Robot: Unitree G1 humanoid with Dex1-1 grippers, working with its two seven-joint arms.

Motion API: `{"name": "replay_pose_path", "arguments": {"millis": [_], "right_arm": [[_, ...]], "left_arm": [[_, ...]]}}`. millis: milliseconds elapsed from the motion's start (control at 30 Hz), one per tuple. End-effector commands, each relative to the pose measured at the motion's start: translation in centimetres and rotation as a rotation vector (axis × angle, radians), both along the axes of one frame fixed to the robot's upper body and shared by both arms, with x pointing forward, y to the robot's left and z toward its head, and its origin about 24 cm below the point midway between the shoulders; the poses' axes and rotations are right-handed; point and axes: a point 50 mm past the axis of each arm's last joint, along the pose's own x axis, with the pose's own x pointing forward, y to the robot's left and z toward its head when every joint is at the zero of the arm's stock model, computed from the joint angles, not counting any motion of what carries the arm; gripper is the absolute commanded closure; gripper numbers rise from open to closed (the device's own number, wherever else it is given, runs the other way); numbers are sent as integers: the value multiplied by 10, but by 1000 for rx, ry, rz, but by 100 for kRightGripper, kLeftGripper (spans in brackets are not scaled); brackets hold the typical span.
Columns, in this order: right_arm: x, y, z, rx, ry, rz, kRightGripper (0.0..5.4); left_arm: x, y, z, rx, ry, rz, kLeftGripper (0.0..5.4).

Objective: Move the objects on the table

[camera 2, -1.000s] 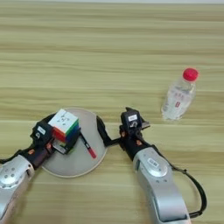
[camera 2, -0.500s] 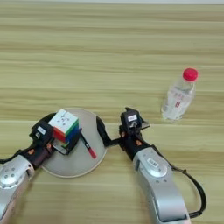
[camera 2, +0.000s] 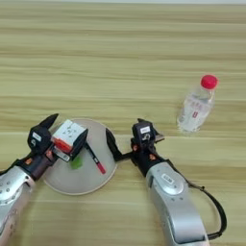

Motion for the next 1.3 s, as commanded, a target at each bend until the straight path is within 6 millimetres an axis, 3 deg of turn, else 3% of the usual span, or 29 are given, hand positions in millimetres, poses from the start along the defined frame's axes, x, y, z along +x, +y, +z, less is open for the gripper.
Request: {"name": "replay_pose_path", "arguments": {"millis": [33,267,533,767,1300], "right_arm": [[1,1,0,-8,-7,4,0],[2,0,0,-8,-8,4,0],[2,0,0,-8,-13,6,0],[1,1,3,5,-41,35,0],[-10,10,7,27,-115,192,0]], "left_arm": [[-3,-1,9,-66,-27,-18,3],[1,11,22,-148,-79,53,3],[14,48,35,-231,-141,312,3],[21,73,28,-168,-122,510,3],[28,80,2,26,-12,604,3]]}}
